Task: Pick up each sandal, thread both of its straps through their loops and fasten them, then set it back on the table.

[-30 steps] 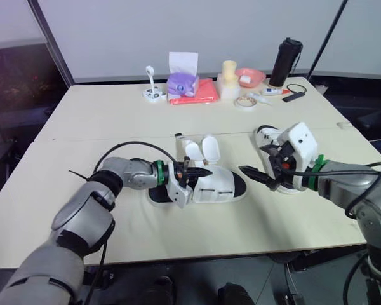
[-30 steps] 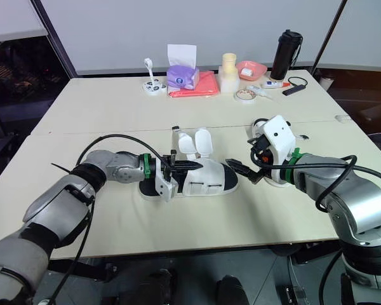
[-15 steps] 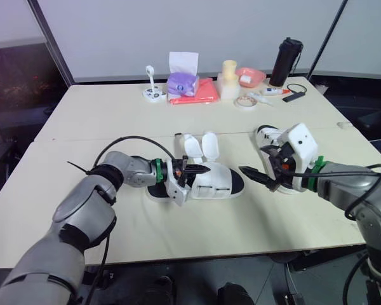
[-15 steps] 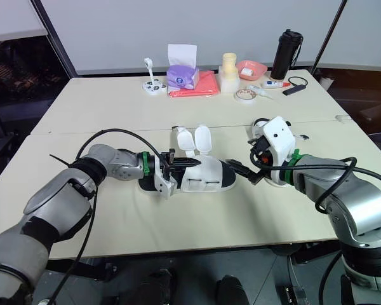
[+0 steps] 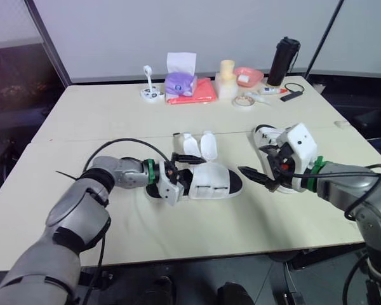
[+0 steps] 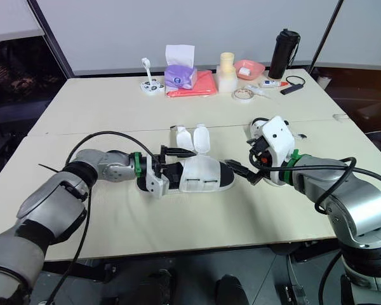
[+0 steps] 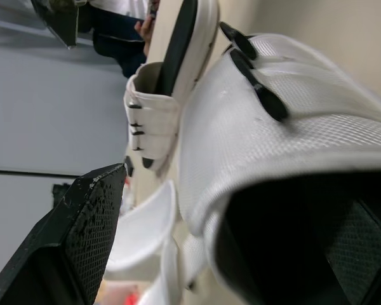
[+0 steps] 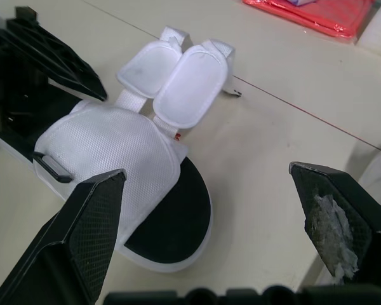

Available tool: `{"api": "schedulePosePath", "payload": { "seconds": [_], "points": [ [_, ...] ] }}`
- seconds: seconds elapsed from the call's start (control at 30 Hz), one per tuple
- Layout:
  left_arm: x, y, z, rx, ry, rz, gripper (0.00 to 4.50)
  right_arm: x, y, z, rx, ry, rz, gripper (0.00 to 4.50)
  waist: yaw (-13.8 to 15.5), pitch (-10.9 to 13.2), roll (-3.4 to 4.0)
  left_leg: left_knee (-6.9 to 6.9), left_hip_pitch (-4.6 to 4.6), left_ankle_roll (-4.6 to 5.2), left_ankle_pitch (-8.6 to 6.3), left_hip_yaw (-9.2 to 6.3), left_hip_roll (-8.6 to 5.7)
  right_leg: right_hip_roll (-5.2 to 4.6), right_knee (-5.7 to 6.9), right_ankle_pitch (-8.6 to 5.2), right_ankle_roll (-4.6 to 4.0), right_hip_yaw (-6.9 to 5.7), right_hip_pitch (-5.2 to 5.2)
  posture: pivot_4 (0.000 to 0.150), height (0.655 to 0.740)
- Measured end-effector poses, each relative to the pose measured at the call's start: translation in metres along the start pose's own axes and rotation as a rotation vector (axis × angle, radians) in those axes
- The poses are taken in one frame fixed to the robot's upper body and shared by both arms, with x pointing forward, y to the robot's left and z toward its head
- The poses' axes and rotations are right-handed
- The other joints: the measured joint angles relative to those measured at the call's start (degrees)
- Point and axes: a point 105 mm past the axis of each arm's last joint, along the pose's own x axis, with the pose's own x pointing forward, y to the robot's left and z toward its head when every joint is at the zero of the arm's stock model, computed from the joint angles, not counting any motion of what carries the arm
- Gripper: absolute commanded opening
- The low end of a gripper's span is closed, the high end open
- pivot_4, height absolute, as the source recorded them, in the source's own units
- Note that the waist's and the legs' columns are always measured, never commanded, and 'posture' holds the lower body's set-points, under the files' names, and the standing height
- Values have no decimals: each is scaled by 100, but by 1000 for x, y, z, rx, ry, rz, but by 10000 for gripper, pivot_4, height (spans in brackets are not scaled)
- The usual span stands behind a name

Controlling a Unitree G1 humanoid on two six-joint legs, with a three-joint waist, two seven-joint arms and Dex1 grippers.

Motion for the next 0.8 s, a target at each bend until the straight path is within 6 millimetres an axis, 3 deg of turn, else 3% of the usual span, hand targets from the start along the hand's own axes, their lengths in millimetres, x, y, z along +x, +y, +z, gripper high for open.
{"api": "schedulePosePath", "payload": {
  "seconds": [0.33,0.5,0.67,0.8],
  "points": [
    [-40,-6,-20,-229,141,69,44654,7,4,-3,-11,-3,15,45000,-22,-1,1,2,0,0,0,-1,0,0,0,0,-1,0,1,1500,7400],
    [-56,-4,-39,-562,214,159,44654,20,5,-13,-71,24,8,45000,-50,0,2,3,-3,1,0,-4,4,0,0,0,-2,0,-3,1500,7400],
    [-75,2,-43,-947,176,261,44654,29,-6,-27,-163,65,-24,45000,-83,0,3,2,-3,1,0,-5,7,2,2,0,-1,1,-4,1500,7400],
    [-75,13,-28,-1221,76,296,45000,35,-2,-40,-195,70,33,31522,-71,1,3,5,-3,1,1,-10,7,2,3,1,-2,1,-1,1500,7400]
  ]
}}
